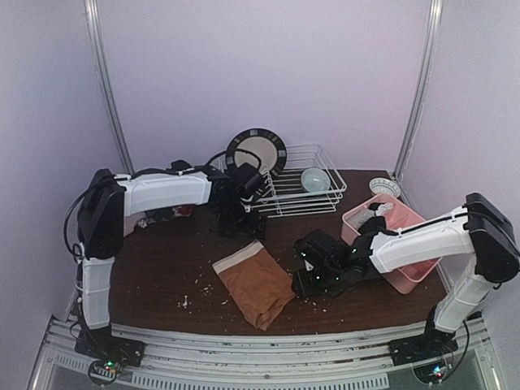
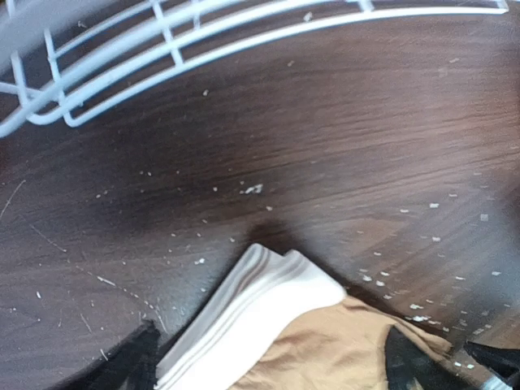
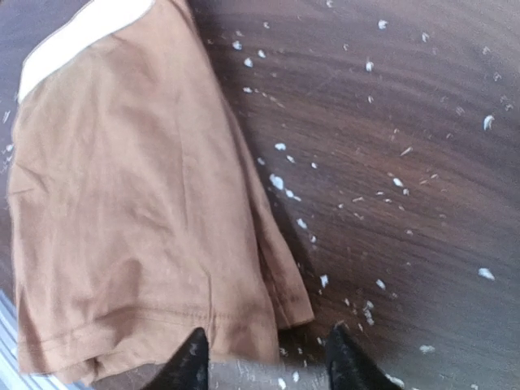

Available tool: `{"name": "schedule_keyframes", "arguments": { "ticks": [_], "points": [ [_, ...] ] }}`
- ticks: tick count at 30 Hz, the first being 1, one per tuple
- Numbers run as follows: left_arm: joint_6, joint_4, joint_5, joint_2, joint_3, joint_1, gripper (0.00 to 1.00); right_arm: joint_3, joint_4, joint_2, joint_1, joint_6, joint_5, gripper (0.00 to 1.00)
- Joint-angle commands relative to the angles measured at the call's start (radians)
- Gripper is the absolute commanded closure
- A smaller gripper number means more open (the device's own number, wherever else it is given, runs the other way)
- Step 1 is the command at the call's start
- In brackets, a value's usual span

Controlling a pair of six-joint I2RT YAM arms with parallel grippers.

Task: Roll the underwear
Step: Fold the underwear at the center of the board, then smooth out the underwear at the center of the board.

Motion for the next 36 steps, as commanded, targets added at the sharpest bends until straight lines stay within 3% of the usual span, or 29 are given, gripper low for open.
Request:
{"name": "schedule_keyframes", "arguments": {
  "ticks": [1,4,8,10,11,14,17,23,28,36],
  "points": [
    [0.036,0.073,0.023,-0.202,-0.104,0.0,0.02,0.065,-0.085,-0.092,0.024,-0.025,0.036,0.5],
    [0.012,0.234,0.084,-0.341,-0.307,0.0,0.12,0.106,-0.044,-0.058,0.033,-0.049,-0.007,0.59],
    [-0.011,0.463,0.193,-0.392,-0.522,0.001,0.54,0.184,-0.041,0.061,0.039,-0.06,-0.037,0.81],
    [0.0,0.53,0.219,-0.369,-0.578,-0.001,0.8,0.192,-0.03,0.097,0.045,-0.057,-0.042,0.85],
    [0.001,0.566,0.221,-0.358,-0.605,0.001,0.85,0.189,-0.026,0.105,0.05,-0.056,-0.036,0.85],
    [-0.002,0.632,0.195,-0.324,-0.657,0.001,0.91,0.161,-0.01,0.094,0.087,-0.06,-0.004,0.83],
    [-0.005,0.644,0.176,-0.3,-0.67,0.001,0.97,0.143,0.015,0.063,0.134,-0.064,0.026,0.76],
    [-0.01,0.673,0.155,-0.281,-0.729,0.001,1.0,0.244,-0.005,0.08,0.224,-0.089,0.08,0.66],
    [-0.003,0.68,0.145,-0.29,-0.769,0.001,1.0,0.365,-0.102,0.211,0.262,-0.117,0.104,0.75],
    [0.012,0.663,0.144,-0.265,-0.761,0.0,1.0,0.334,-0.155,0.289,0.315,-0.07,0.137,0.83]
  ]
}}
